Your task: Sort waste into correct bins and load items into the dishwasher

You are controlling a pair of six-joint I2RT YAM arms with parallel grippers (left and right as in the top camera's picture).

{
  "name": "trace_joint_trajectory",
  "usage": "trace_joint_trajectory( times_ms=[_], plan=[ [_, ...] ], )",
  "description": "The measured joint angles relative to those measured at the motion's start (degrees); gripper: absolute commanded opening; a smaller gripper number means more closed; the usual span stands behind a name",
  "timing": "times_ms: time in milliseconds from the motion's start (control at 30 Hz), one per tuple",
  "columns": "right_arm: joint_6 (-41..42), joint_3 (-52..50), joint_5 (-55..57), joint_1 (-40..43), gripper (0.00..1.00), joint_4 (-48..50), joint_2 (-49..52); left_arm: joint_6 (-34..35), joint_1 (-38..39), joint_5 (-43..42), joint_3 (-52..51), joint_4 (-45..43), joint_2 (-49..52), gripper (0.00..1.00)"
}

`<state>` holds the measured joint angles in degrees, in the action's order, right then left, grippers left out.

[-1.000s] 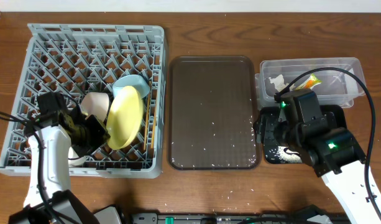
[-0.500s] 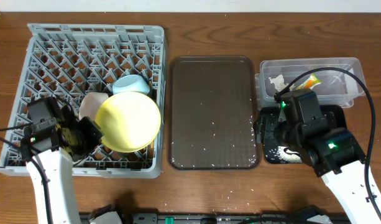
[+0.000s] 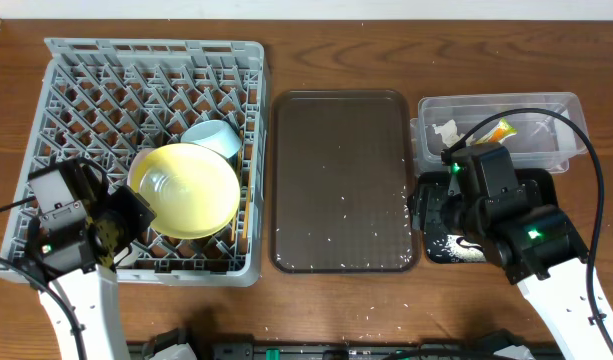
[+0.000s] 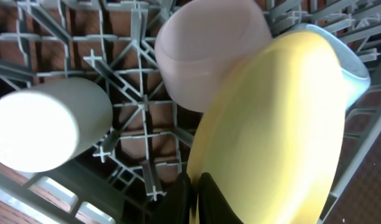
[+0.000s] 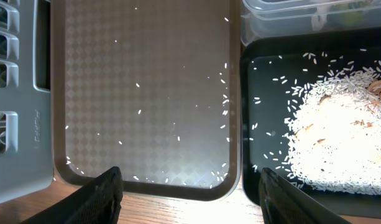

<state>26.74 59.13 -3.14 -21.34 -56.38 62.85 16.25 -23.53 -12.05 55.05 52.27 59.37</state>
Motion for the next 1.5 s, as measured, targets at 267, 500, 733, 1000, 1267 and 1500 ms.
trace_joint_trajectory(
  times_ms=[267,500,733,1000,1267,1500],
  plan=[
    [0.0,0.0,0.0,0.0,0.68,0.2,0.0,-1.8,7.8,2.3,0.0,-0.2,-0.9,0.07],
    [0.0,0.0,0.0,0.0,0.69,0.3,0.0,-2.4,13.6,9.3,0.5,-0.1,-1.6,0.08],
    [0.0,0.0,0.0,0.0,0.70,1.5,0.0,-2.8,22.1,11.6,2.5,0.2,-4.4,0.07],
    [0.0,0.0,0.0,0.0,0.70,1.6,0.0,-2.3,33.9,12.2,2.6,1.8,-4.7,0.08],
    [0.1,0.0,0.0,0.0,0.65,1.6,0.0,-0.2,40.4,11.5,3.5,4.5,-4.6,0.65],
    [-0.3,0.0,-0.1,0.0,0.65,2.1,-0.4,0.4,40.9,10.2,13.9,10.4,-4.8,0.75]
  ],
)
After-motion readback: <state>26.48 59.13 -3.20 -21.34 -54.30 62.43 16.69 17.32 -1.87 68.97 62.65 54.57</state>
